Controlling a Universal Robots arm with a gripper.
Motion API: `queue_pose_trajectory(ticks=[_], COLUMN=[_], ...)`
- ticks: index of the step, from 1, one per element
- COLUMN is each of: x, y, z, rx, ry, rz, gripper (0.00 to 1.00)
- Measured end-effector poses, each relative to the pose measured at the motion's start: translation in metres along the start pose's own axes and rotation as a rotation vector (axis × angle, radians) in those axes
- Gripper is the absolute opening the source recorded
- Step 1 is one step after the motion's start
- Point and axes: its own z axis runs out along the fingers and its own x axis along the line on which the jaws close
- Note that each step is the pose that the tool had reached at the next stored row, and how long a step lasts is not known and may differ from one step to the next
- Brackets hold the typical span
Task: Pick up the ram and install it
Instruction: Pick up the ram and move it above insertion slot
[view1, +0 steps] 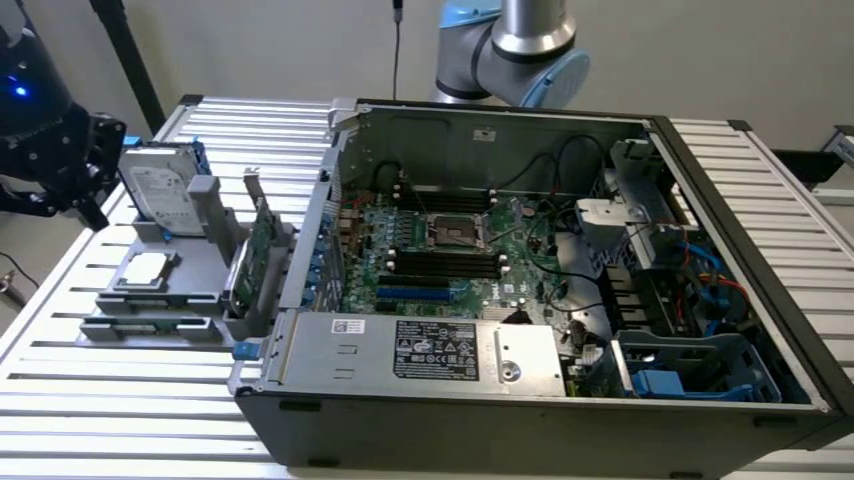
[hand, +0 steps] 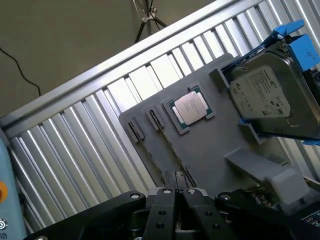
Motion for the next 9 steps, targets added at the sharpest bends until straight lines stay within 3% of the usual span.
queue_pose_trajectory(ticks=[9], x=[0.0001], y=[-0.0002], z=[0.0044], rx=[-0.0007], ry=[0.0088], rz=[-0.164], gripper=[0.11])
